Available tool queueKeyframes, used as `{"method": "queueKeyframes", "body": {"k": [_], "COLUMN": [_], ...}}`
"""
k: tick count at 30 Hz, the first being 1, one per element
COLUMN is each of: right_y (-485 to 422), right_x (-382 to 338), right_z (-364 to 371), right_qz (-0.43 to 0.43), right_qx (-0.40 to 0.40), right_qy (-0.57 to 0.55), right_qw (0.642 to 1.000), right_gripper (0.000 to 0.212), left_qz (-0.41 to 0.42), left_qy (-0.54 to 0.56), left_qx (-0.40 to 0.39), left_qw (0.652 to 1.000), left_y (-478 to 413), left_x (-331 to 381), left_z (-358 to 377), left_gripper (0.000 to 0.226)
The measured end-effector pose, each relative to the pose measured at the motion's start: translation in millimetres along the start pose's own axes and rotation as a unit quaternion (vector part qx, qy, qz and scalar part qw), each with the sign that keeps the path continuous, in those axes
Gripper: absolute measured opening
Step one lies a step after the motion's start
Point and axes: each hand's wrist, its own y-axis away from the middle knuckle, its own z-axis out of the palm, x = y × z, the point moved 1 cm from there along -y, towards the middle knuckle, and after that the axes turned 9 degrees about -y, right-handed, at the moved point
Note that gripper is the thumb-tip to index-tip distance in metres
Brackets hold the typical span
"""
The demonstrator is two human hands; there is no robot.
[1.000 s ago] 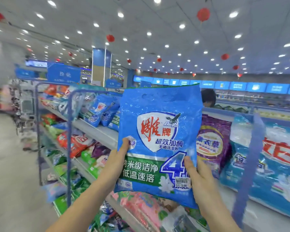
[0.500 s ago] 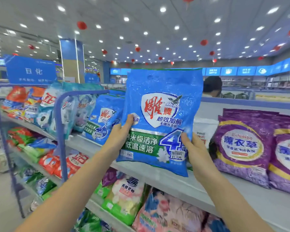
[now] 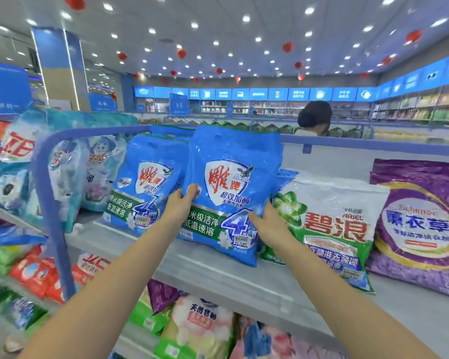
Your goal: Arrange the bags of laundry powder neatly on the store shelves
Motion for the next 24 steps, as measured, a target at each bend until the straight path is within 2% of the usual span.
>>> {"method": "queueKeyframes", "body": {"k": [4, 9, 12, 15, 20, 24], "right_y": [-6, -7, -5, 5, 41, 86], "right_x": [8, 9, 6, -10, -31, -29], "right_z": [1, 1, -3, -12, -20, -4], "right_qz": [0.009, 0.02, 0.012, -0.043, -0.155, -0.272], "right_qx": [0.023, 0.035, 0.056, 0.063, 0.065, 0.044], "right_qy": [0.003, -0.01, -0.028, -0.035, 0.006, 0.07], "right_qw": [1.0, 0.999, 0.998, 0.996, 0.986, 0.959], "right_gripper": [0.044, 0.044, 0.052, 0.057, 0.046, 0.039], "left_qz": [-0.024, -0.008, 0.035, 0.098, 0.214, 0.252], "left_qy": [0.013, 0.0, -0.017, -0.071, -0.1, -0.097], "left_qx": [-0.024, -0.003, 0.023, 0.051, 0.114, 0.195], "left_qw": [0.999, 1.0, 0.999, 0.991, 0.965, 0.943], "left_y": [-18, -21, -14, 2, 46, 84], "left_x": [-19, -17, -18, -17, -29, -73], "left_z": [5, 11, 9, -5, -37, -73], "left_gripper": [0.08, 0.064, 0.054, 0.052, 0.039, 0.023]}}
